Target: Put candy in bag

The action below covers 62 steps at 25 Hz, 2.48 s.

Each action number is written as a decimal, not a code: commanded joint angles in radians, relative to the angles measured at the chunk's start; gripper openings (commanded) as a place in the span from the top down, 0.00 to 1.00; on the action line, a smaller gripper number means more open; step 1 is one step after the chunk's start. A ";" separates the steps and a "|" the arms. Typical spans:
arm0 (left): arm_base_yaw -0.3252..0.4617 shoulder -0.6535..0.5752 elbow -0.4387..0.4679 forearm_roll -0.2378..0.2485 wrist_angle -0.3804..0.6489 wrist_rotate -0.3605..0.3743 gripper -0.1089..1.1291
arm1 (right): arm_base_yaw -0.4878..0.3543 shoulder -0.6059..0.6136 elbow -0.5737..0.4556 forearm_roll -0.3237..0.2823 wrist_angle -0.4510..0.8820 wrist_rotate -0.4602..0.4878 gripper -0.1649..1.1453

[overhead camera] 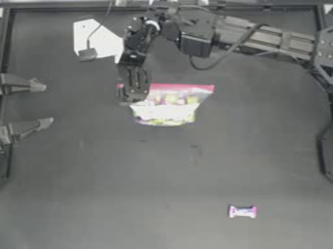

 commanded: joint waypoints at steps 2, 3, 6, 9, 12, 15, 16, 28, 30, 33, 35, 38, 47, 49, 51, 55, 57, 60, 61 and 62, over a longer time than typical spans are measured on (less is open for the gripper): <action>0.003 0.008 -0.012 -0.002 -0.006 0.000 0.09 | -0.002 -0.014 -0.025 0.006 0.005 -0.002 0.19; 0.002 0.008 -0.012 -0.002 -0.006 0.000 0.09 | -0.002 -0.014 -0.025 0.006 0.005 -0.002 0.21; 0.002 0.008 -0.012 -0.002 -0.006 -0.002 0.09 | -0.003 -0.014 -0.023 0.009 0.008 -0.002 0.27; 0.003 0.008 -0.014 0.000 -0.006 0.000 0.09 | -0.002 -0.012 -0.026 0.015 0.012 -0.011 0.29; 0.002 0.008 -0.014 -0.002 -0.006 0.000 0.09 | -0.003 -0.012 -0.026 0.026 0.012 -0.015 0.30; 0.002 0.008 -0.014 -0.002 -0.006 0.000 0.09 | -0.002 -0.012 -0.026 0.026 0.012 -0.015 0.30; 0.003 0.008 -0.014 -0.002 -0.006 -0.002 0.09 | -0.003 -0.012 -0.026 0.026 0.014 -0.017 0.30; 0.002 0.008 -0.015 -0.002 -0.006 0.000 0.09 | -0.003 -0.012 -0.040 0.035 0.035 -0.017 0.44; 0.002 0.008 -0.015 -0.002 -0.006 0.000 0.09 | -0.002 -0.012 -0.040 0.038 0.038 -0.017 0.45; 0.002 0.008 -0.015 -0.002 -0.006 0.000 0.09 | -0.002 -0.012 -0.041 0.046 0.041 -0.017 0.46; 0.003 0.008 -0.015 -0.002 -0.006 0.000 0.09 | -0.002 -0.012 -0.041 0.048 0.043 -0.020 0.48; 0.002 0.008 -0.015 -0.002 -0.006 0.000 0.09 | -0.002 -0.012 -0.043 0.052 0.048 -0.021 0.53; 0.002 0.008 -0.018 -0.002 -0.005 0.000 0.09 | -0.002 -0.023 -0.044 0.074 0.067 -0.037 0.67; 0.002 0.008 -0.018 -0.002 -0.003 -0.002 0.09 | -0.002 -0.025 -0.044 0.072 0.069 -0.038 0.69; 0.002 0.008 -0.018 -0.002 -0.005 -0.002 0.09 | -0.002 -0.026 -0.043 0.074 0.069 -0.038 0.72; 0.003 0.009 -0.020 -0.002 -0.003 -0.002 0.09 | -0.002 -0.034 -0.044 0.071 0.071 -0.044 0.78; 0.002 0.014 -0.018 0.000 -0.003 -0.002 0.09 | -0.002 -0.040 -0.043 0.074 0.069 -0.054 0.80; 0.002 0.017 -0.020 -0.002 -0.003 -0.002 0.09 | -0.002 -0.051 -0.043 0.075 0.071 -0.060 0.82; 0.003 0.018 -0.021 -0.002 -0.003 -0.002 0.09 | -0.002 -0.054 -0.043 0.075 0.072 -0.060 0.82; 0.002 0.018 -0.021 -0.002 -0.003 -0.002 0.09 | -0.002 -0.057 -0.043 0.074 0.072 -0.060 0.83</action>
